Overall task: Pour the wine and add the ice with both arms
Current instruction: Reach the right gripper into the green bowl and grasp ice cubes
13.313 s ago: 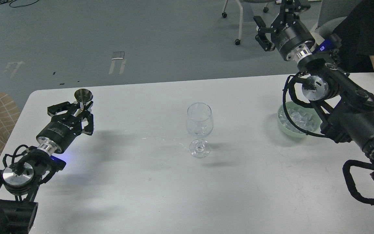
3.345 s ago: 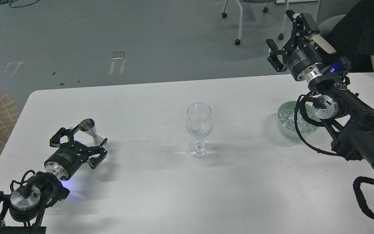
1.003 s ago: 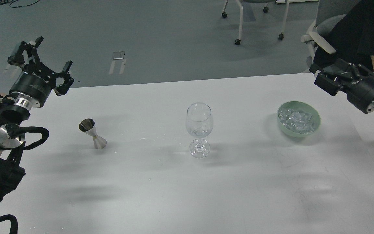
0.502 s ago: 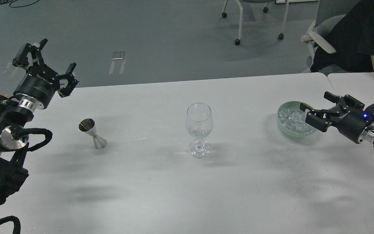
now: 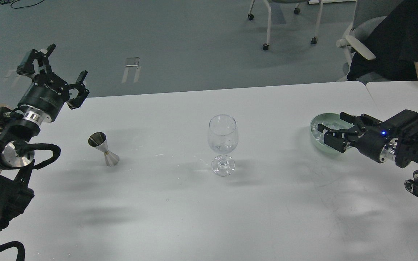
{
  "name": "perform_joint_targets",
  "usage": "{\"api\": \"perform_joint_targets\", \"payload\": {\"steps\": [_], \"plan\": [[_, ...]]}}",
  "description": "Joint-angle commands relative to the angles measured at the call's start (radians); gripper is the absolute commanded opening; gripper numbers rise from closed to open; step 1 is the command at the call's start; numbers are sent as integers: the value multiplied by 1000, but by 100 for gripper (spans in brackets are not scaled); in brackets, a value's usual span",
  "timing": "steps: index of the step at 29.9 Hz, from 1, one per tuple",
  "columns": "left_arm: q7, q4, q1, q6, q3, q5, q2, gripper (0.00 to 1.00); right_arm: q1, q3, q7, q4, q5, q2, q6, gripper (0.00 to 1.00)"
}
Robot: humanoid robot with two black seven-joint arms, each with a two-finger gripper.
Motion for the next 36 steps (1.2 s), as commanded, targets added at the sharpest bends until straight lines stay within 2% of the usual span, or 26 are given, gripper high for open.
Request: {"api": "perform_joint_targets", "payload": {"steps": [1,8,24,30,33,36], "plan": [[0,0,-1,0,0,-1,-6,98,14,-12,-1,3,0,0,21,78],[0,0,0,0,0,1,-9,98,21,-14,-1,7,0,-11,82,78],[0,-7,5,0,0,-1,-9,98,27,-16,-4,-5,0,-12,114,75],[0,-12,6,0,0,-1,-9,98,29,-19,-6,-17,-9,-12,116,70],[0,-12,6,0,0,1,-9,98,29,-19,-6,-20,-44,-12,116,63],[0,-12,6,0,2,1,-10,98,31,-19,-6,-19,-48,-12,114,61]]}}
